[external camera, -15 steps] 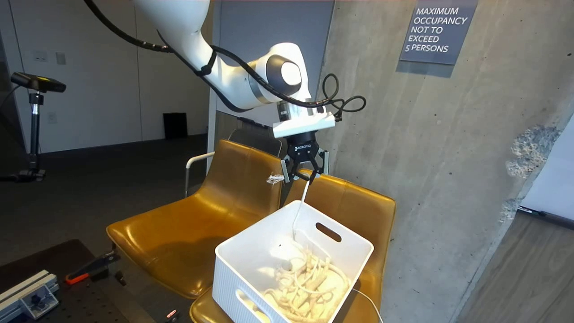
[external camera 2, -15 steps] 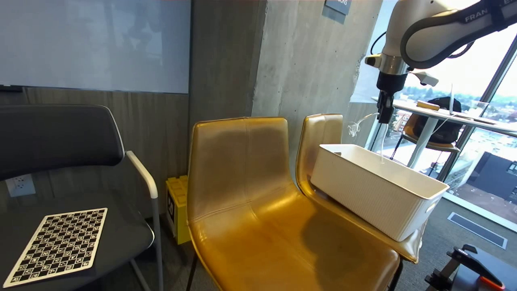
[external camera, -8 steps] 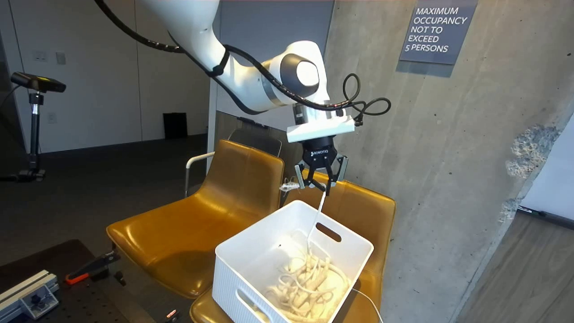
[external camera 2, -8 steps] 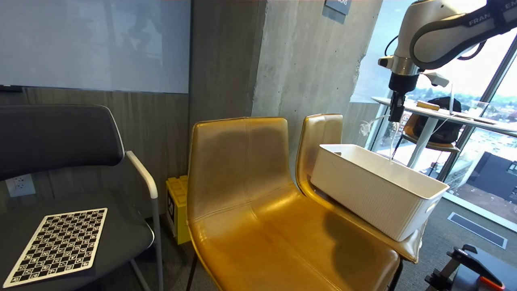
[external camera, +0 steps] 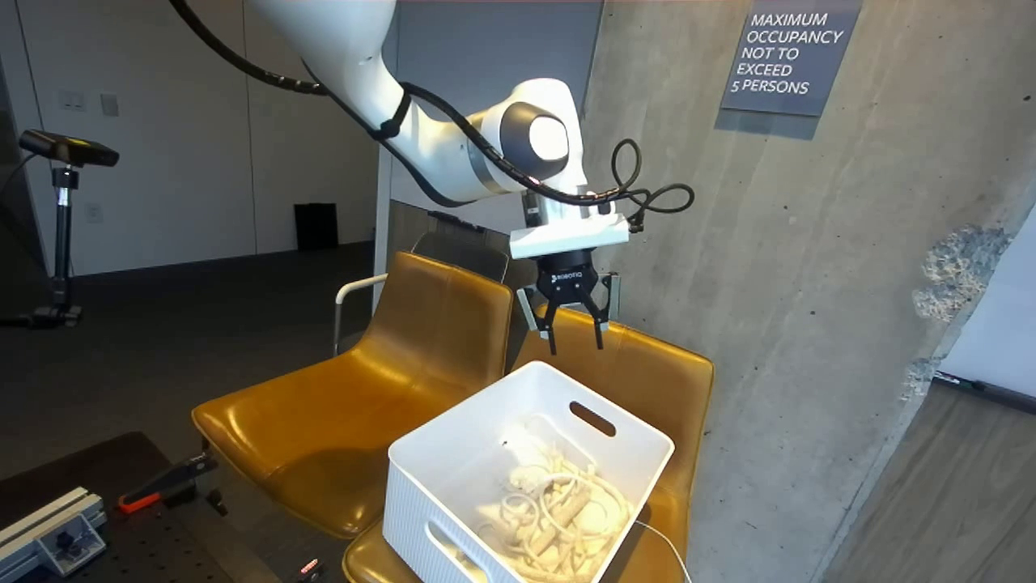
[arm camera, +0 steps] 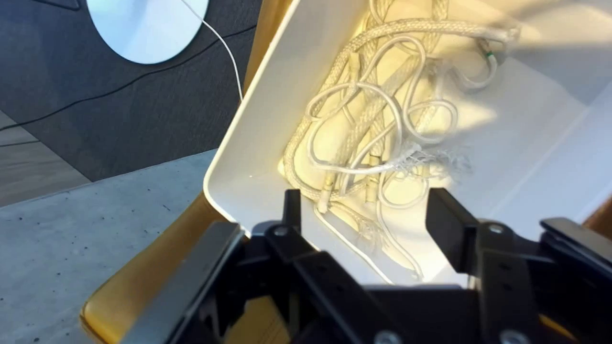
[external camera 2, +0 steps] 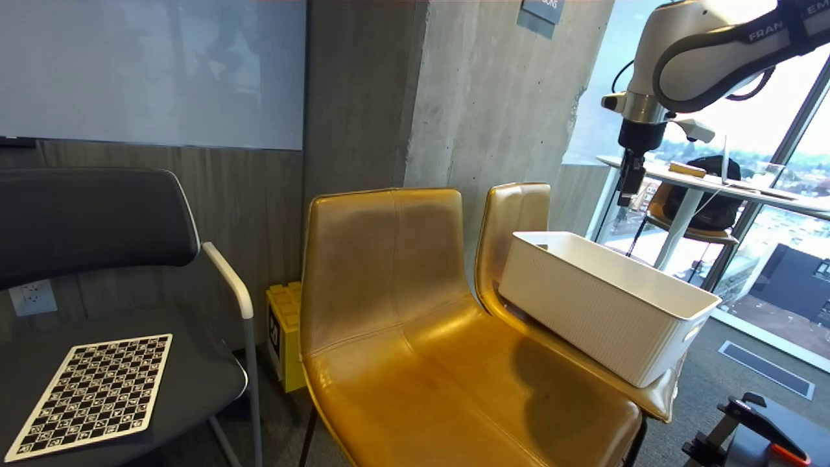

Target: Pick up all the white ropes from the orange chair and put them in the white basket

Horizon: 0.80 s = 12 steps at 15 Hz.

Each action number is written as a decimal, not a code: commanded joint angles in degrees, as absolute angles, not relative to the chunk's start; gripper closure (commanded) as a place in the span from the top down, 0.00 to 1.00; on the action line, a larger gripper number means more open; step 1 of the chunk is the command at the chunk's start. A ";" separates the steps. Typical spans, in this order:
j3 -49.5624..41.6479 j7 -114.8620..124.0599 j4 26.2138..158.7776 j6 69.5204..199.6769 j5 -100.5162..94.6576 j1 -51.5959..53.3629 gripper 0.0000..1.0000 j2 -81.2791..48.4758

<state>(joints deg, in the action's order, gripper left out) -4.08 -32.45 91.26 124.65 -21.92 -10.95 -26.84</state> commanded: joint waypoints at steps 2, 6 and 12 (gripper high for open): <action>-0.53 -33.73 93.44 119.44 -17.16 -8.11 1.00 -23.38; 2.67 -33.89 94.79 115.20 -11.44 -6.05 1.00 -21.68; 5.59 -28.21 99.12 115.85 -11.75 0.68 1.00 -20.43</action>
